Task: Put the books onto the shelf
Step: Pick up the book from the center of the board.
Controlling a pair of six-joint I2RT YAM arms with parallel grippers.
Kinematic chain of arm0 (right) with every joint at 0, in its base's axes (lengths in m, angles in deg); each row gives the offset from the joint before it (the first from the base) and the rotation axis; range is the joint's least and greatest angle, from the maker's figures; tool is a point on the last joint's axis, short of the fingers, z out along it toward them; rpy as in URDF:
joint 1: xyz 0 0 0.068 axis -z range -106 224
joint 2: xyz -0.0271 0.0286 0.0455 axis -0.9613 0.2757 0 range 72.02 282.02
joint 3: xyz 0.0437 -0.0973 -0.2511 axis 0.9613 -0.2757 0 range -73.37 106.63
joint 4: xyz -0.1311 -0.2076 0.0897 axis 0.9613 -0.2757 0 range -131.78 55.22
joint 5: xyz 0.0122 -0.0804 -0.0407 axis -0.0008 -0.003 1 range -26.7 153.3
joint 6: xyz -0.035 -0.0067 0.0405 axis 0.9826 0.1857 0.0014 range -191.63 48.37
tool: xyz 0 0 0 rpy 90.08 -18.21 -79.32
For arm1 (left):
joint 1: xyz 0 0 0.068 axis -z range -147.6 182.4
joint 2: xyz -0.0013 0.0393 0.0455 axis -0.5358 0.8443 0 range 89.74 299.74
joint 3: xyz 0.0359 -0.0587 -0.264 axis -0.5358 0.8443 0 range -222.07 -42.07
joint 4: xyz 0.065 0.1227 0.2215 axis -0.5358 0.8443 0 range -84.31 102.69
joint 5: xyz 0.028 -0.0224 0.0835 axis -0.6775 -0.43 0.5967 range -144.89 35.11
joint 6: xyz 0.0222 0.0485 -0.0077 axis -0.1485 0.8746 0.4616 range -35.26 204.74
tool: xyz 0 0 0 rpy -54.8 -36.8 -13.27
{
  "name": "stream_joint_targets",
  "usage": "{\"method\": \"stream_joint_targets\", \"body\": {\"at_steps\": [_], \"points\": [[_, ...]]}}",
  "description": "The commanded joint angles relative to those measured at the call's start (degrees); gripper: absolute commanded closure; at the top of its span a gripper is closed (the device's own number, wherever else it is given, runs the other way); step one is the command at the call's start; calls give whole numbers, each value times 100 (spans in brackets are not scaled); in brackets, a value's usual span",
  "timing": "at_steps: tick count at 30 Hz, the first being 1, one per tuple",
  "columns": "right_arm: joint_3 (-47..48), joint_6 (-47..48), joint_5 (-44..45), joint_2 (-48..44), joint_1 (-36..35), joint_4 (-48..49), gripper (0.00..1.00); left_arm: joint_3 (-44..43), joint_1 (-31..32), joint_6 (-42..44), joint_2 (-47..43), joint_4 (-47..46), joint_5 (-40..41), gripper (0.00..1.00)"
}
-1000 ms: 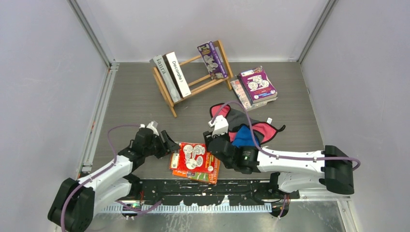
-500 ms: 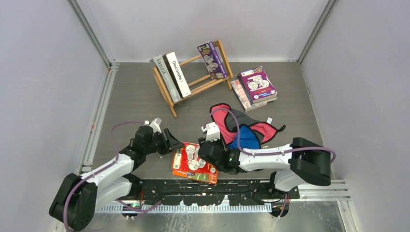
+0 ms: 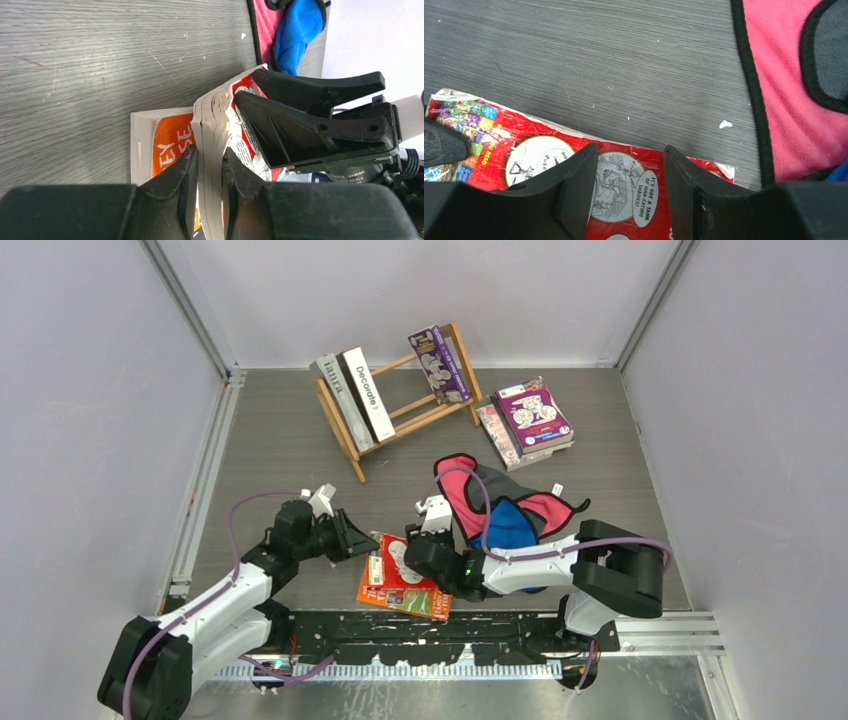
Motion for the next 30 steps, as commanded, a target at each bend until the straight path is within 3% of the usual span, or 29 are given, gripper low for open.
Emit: {"method": "stream_joint_targets", "body": {"at_steps": [1, 4, 5, 9, 14, 18, 30], "points": [[46, -184, -263, 107, -32, 228, 44, -296, 27, -196, 5, -508, -713, 82], [68, -193, -283, 130, -46, 241, 44, -265, 30, -299, 28, -649, -716, 99], [77, -198, -288, 139, -51, 245, 44, -244, 30, -356, 19, -696, -675, 100], [108, -102, -186, 68, -63, 148, 44, -270, 30, -568, -180, -601, -263, 100], [294, 345, 235, -366, -59, -448, 42, -674, 30, -668, -722, 541, 961, 100], [431, 855, 513, -827, -61, -821, 40, -1008, 30, -810, -739, 919, 1507, 100], [587, 2838, 323, -1678, -500, -1234, 36, -1800, 257, -975, 51, 1272, 1999, 100]]}}
